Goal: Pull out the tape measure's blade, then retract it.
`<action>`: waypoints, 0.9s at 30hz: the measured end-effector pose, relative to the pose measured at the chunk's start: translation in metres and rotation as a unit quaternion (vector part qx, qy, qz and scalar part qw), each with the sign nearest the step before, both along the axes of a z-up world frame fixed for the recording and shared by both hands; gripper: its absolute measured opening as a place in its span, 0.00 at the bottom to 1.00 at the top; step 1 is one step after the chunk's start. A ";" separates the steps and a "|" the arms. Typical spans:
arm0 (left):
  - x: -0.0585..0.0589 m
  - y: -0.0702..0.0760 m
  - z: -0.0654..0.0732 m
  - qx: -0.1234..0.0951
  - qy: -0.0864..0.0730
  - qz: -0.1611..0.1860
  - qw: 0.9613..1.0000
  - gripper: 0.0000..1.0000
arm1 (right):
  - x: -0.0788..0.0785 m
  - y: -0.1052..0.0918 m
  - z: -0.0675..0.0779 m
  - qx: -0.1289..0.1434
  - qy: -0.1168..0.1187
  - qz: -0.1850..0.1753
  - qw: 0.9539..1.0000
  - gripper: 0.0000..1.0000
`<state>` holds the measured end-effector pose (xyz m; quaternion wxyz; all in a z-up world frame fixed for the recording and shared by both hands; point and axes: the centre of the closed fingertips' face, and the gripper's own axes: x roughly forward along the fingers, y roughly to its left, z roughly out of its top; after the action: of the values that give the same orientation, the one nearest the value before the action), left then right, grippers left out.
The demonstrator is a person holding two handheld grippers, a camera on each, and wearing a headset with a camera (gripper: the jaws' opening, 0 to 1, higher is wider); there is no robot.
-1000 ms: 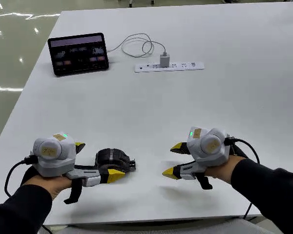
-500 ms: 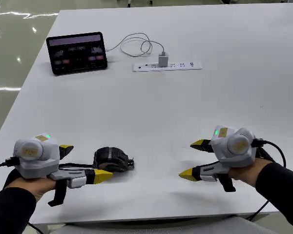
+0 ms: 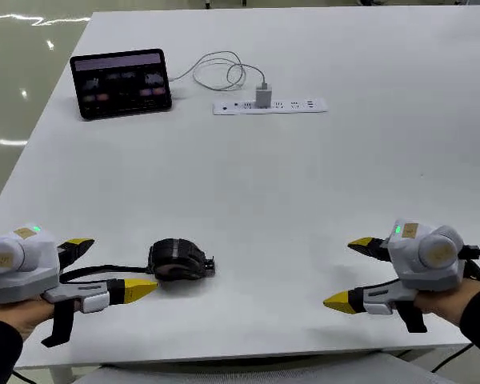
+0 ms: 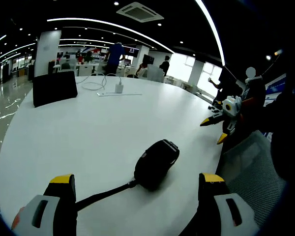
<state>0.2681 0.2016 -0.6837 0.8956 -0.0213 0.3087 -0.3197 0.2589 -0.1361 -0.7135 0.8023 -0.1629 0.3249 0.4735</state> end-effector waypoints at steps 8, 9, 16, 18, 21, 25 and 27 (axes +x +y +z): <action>-0.015 0.006 -0.003 0.025 0.008 -0.020 0.999 1.00 | -0.004 -0.033 0.001 -0.008 -0.005 -0.036 0.999 0.80; -0.016 0.007 -0.003 0.024 0.009 -0.018 1.000 1.00 | -0.005 -0.036 0.001 -0.011 -0.006 -0.038 0.999 0.80; -0.019 0.017 0.000 0.017 0.014 -0.007 1.000 1.00 | -0.013 -0.058 0.007 -0.014 0.000 -0.056 0.998 0.86; -0.021 0.020 -0.002 0.017 0.019 -0.005 1.000 1.00 | -0.016 -0.061 0.010 -0.010 0.003 -0.063 0.998 0.89; -0.023 0.023 -0.002 0.020 0.021 -0.003 1.000 1.00 | -0.017 -0.065 0.012 -0.011 0.002 -0.072 0.997 0.94; -0.023 0.024 0.000 0.020 0.018 -0.003 1.000 1.00 | -0.013 -0.072 0.011 -0.012 -0.004 -0.085 0.996 1.00; -0.023 0.025 0.001 0.019 0.017 -0.002 1.000 1.00 | -0.014 -0.073 0.010 -0.012 -0.002 -0.087 0.996 1.00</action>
<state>0.2451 0.2265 -0.6823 0.8899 -0.0097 0.3298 -0.3148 0.2450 -0.2087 -0.7030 0.8389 -0.1450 0.3420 0.3979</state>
